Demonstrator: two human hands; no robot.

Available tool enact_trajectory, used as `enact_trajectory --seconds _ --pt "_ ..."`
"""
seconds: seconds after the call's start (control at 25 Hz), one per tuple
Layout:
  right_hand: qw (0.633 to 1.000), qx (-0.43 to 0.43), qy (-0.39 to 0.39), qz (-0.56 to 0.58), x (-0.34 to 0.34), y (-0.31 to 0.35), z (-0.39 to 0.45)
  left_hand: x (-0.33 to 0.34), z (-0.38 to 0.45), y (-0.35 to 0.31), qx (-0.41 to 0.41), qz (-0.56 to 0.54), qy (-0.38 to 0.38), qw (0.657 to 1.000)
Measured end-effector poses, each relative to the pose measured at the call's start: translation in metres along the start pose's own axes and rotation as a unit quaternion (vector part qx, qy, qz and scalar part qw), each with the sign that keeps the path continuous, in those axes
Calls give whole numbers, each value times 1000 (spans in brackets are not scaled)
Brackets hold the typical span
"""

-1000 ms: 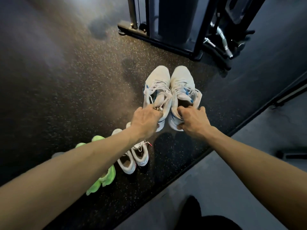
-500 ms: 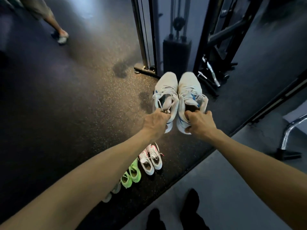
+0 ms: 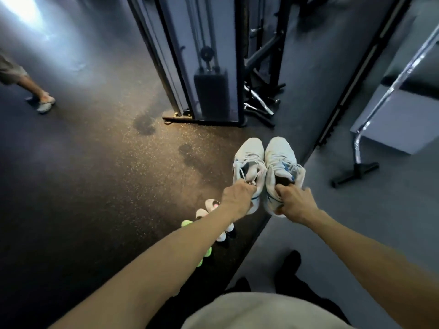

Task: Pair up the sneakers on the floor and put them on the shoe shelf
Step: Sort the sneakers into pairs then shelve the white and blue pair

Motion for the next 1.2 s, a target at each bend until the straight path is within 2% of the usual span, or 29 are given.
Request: enact_trajectory --seconds 0.16,0.44,0.64,0.92,1.2 --pt "997 71 3 20 22 -39 -67 33 -17 -54 62 17 43 997" --pt "971 229 -3 69 56 -146 -185 93 -29 -197 205 52 94 973" --pt "940 321 -27 113 68 -264 -280 130 -35 -347 287 86 118 947" --pt "899 404 -61 159 63 -419 -413 164 -60 -560 367 74 132 918" --pt "852 481 -78 189 63 -557 -480 204 -42 -726 427 104 156 885"
Point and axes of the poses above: each hand's wrist, its own z-axis towards the middle knuckle, its own x-axis out of the palm, y = z × x, the point moved 5 cm from there along z, towards the middle knuckle, and after that the axes turned 5 degrees about -y, right-handed, at the moved point
